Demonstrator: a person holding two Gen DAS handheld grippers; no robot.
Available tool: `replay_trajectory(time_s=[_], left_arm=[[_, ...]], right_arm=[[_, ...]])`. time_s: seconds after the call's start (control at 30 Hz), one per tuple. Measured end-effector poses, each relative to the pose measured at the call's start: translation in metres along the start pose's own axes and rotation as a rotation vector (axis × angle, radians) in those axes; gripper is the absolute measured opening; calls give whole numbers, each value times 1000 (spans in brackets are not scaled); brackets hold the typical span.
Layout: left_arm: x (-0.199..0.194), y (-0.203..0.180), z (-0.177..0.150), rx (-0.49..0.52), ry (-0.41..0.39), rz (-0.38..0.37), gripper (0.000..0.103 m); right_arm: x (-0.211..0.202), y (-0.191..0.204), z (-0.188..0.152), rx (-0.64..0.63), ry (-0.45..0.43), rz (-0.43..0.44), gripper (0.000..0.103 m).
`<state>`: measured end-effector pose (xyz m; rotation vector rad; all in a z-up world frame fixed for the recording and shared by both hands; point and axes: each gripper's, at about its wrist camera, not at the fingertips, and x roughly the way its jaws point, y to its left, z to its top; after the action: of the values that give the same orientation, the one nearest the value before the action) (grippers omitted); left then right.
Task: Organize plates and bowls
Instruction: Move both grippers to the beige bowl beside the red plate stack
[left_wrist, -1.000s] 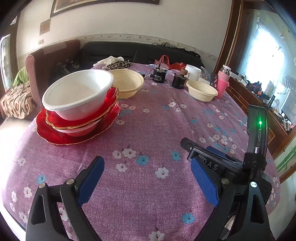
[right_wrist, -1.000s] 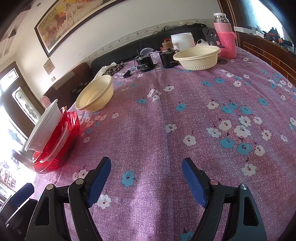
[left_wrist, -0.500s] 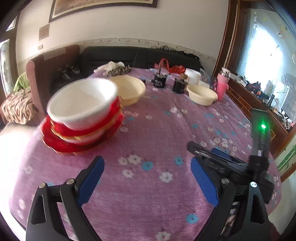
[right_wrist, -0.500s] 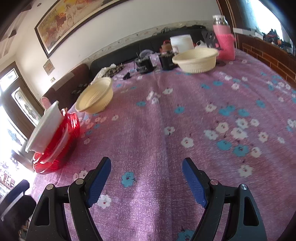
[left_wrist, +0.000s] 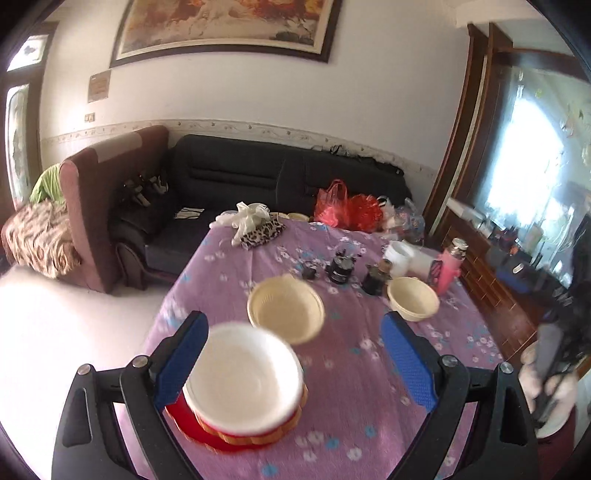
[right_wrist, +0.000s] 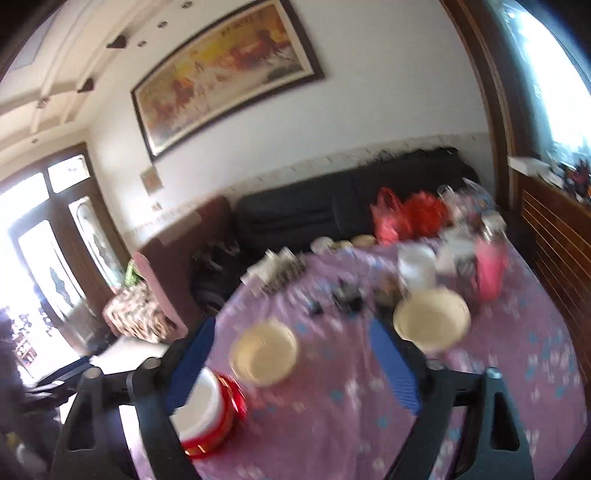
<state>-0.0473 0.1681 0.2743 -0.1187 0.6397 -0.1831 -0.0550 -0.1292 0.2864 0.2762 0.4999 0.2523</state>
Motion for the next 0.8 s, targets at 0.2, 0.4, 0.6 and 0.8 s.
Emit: replay_trajectory(time_s=[0.2,0.4,0.6,0.8], left_arm=[[90,13,34,-21,129,52,94],[197,35,31,-50,343,66,44],[276,59,21,-123,480,95,42],[320,67,16,-165,552,101,42]], right_arm=[[80,0,12,-5,125,17,95],[188,-23,-58,109,352,79,71],[253,-34,-93,159,446,86,70],[295,-32,-115,179,523,115,70]])
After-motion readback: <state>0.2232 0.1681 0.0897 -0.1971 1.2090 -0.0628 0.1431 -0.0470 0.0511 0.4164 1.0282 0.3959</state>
